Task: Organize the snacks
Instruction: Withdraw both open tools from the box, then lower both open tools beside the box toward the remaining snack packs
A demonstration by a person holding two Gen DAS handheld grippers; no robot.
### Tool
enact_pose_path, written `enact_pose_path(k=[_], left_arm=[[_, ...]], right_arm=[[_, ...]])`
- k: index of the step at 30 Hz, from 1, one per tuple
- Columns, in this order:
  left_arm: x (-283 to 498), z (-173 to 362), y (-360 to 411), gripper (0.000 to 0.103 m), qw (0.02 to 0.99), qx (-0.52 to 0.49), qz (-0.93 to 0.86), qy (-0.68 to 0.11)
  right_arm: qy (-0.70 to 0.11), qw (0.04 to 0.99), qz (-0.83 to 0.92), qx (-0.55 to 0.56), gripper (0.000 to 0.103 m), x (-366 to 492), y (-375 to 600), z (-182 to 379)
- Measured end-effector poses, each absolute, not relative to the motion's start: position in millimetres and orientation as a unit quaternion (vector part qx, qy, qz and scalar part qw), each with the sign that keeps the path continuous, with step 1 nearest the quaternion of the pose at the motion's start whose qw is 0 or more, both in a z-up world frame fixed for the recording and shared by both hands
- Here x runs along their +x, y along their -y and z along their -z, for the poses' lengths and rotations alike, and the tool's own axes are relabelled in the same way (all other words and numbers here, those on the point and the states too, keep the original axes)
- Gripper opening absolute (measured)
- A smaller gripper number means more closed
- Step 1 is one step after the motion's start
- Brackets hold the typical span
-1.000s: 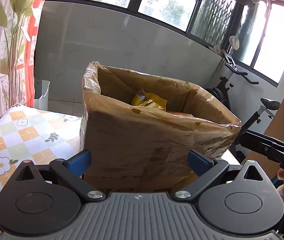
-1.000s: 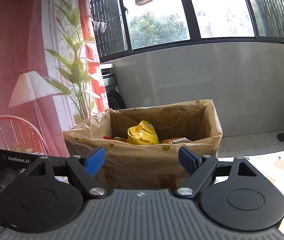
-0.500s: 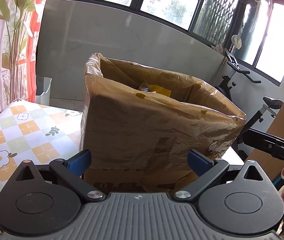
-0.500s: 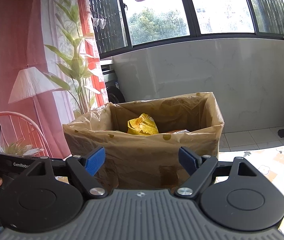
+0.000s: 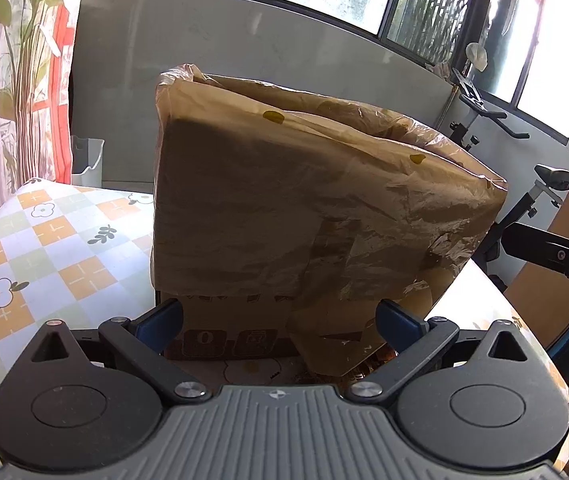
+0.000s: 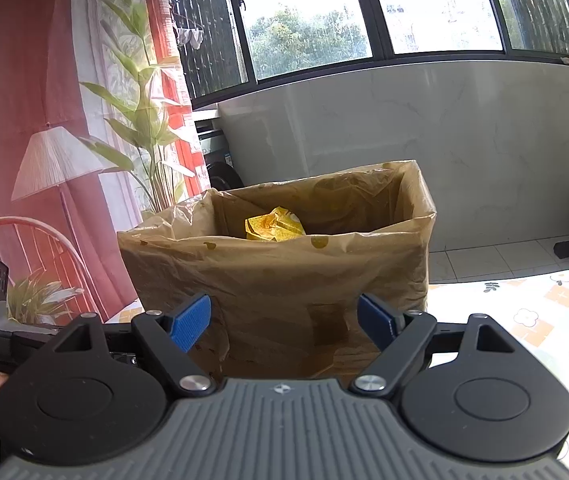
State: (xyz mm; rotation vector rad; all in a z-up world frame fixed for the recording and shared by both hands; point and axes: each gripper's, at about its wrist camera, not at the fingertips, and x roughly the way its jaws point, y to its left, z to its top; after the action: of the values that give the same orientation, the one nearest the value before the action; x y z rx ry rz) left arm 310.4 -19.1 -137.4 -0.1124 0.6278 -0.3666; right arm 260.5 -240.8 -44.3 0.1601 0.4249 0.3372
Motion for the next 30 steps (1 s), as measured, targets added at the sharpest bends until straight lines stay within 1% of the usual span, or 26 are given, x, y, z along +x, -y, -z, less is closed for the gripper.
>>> enact_pose_path(k=[2,8,13,18,22,26,30], left_arm=[[308.1,137.6,21.4,0.103,0.936,-0.037,0.180,-0.300],[308.0,153.7,25.9,0.103,0.931,-0.012,0.169,-0.324],[309.7,175.1,31.8,0.103,0.922,-0.013,0.157,-0.353],[313.1,191.4,45.1,0.103,0.916,-0.011,0.165,-0.365],[317.0,207.0,54.0,0.103,0.912,-0.015,0.159,-0.378],[319.4,218.3,54.1,0.103,0.908,-0.014,0.149,-0.391],[321.5,223.1,49.7,0.103,0.907,-0.022,0.143,-0.396]], right_arm=[[-0.212,0.960,-0.166,0.082,0.083,260.6,241.8,45.9],[-0.223,0.957,-0.168,0.078,0.083,258.2,243.8,57.6],[-0.251,0.952,-0.165,0.068,0.083,256.5,248.0,82.2],[-0.285,0.945,-0.151,0.046,0.083,263.4,253.8,115.1],[-0.316,0.938,-0.141,0.037,0.080,272.9,258.6,143.4],[-0.338,0.931,-0.132,0.033,0.072,280.9,259.8,164.7],[-0.350,0.927,-0.131,0.032,0.071,292.8,256.2,175.8]])
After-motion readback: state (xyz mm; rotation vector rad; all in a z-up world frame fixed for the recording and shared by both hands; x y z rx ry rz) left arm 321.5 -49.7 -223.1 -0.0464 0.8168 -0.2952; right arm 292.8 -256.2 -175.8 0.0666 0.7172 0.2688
